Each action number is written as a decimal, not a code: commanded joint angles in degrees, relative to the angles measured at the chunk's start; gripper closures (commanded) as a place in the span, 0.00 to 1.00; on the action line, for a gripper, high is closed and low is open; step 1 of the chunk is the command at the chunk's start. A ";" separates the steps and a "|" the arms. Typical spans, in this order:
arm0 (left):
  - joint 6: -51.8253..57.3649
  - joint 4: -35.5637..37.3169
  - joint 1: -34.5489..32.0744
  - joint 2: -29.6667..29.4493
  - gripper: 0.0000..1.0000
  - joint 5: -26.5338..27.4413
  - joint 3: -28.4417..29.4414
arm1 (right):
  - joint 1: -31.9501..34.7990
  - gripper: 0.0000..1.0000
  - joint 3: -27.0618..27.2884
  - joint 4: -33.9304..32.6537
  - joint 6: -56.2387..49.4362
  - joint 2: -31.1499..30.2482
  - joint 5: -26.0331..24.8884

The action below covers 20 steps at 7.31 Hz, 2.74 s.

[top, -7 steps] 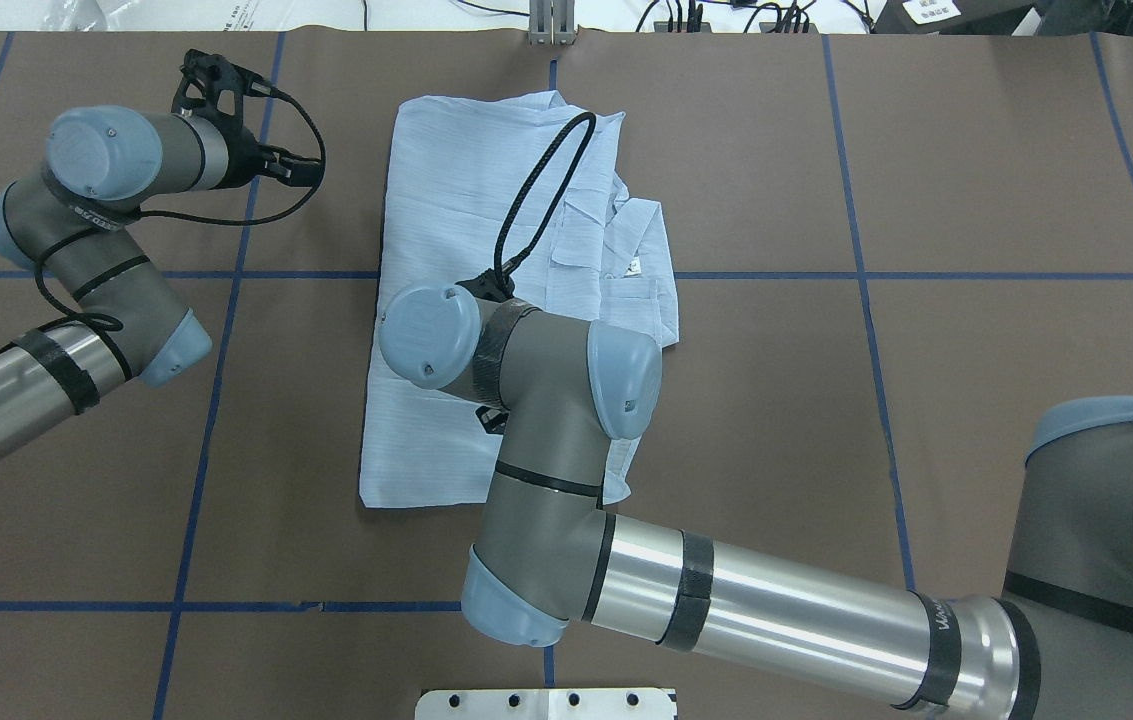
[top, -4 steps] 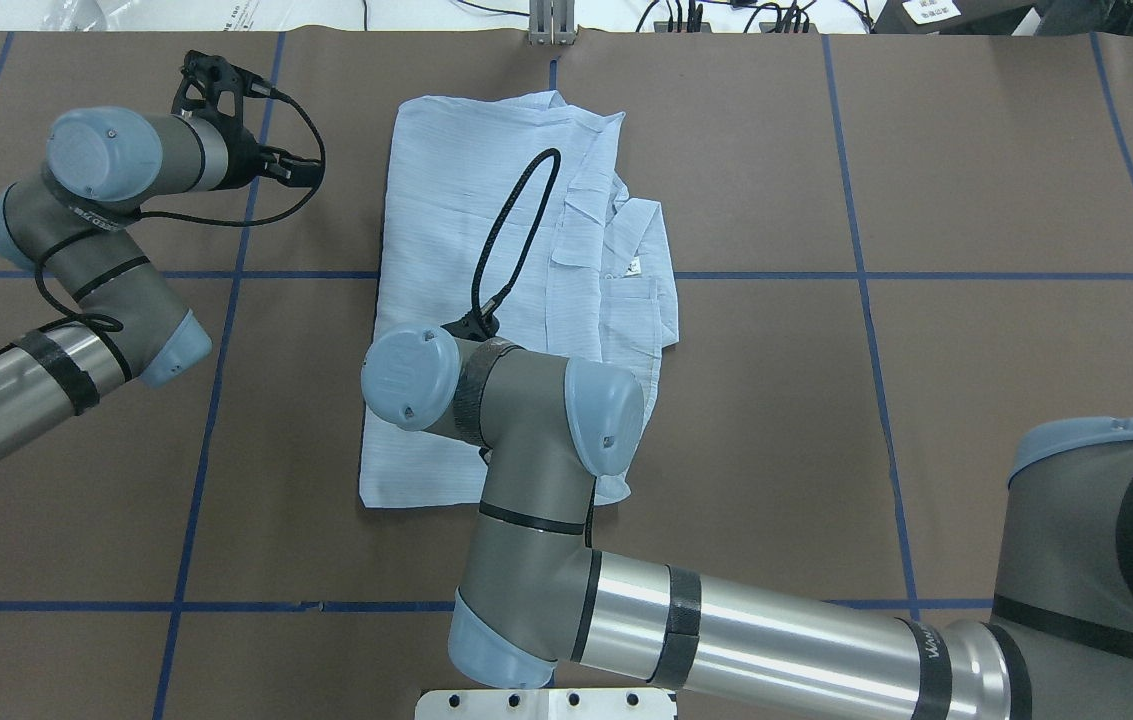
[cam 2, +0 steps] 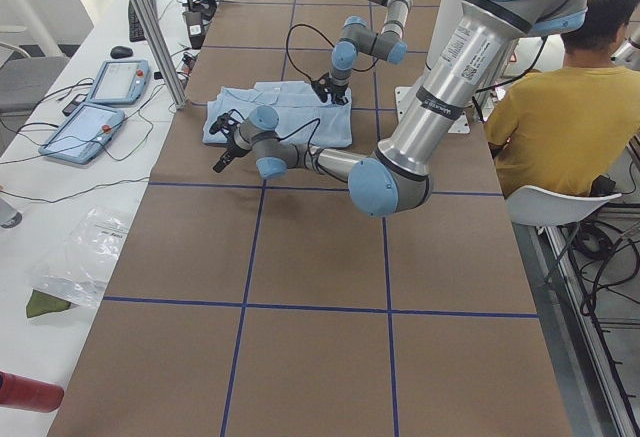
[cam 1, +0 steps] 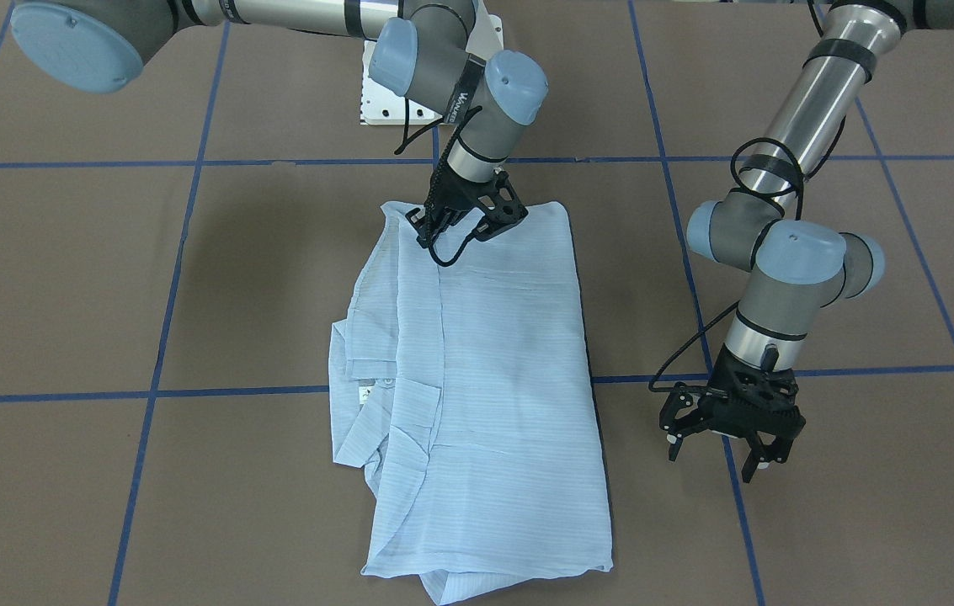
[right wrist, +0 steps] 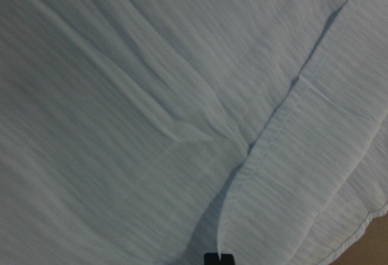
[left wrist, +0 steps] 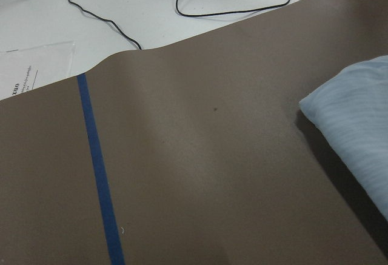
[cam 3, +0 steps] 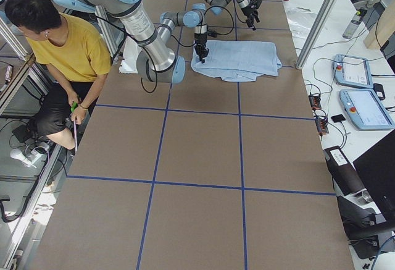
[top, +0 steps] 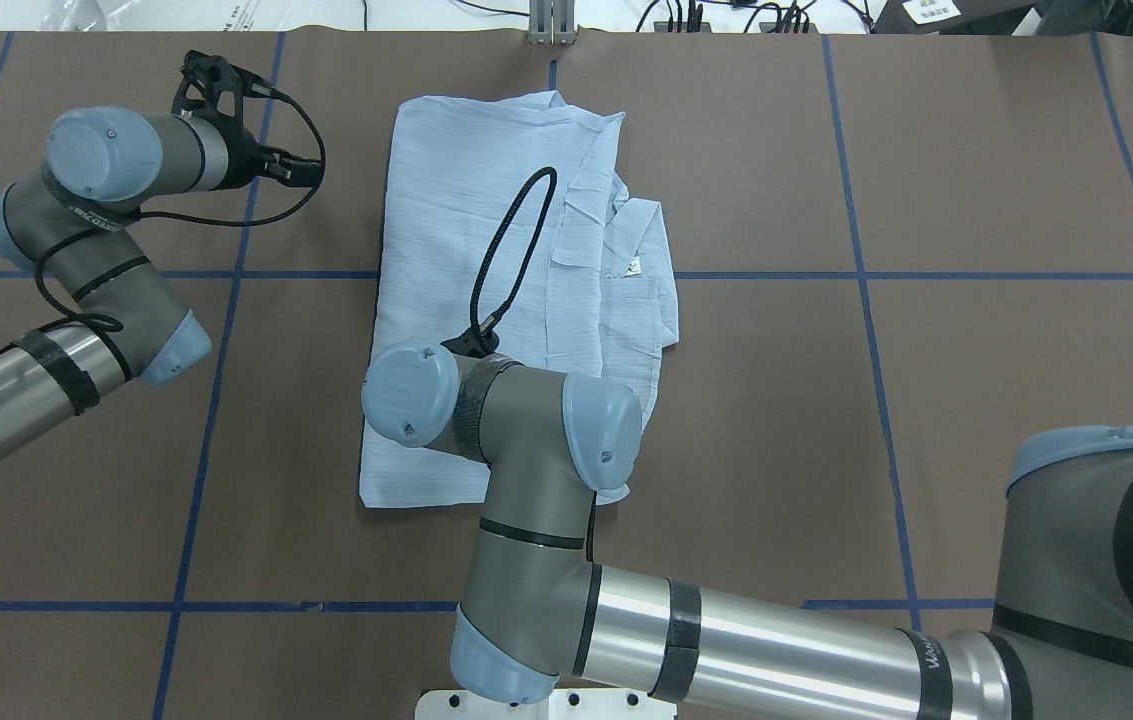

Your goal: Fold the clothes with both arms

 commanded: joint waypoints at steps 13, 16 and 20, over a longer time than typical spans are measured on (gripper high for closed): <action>-10.41 2.09 1.05 8.58 0.00 -10.26 -16.35 | 10.43 0.00 30.88 12.51 24.16 -24.33 6.51; -26.83 19.62 15.67 17.39 0.00 -7.41 -42.45 | 10.55 0.00 37.94 20.36 37.77 -30.38 6.21; -42.61 29.68 31.36 17.75 0.01 3.76 -46.92 | 10.37 0.00 37.86 32.11 40.68 -37.44 4.37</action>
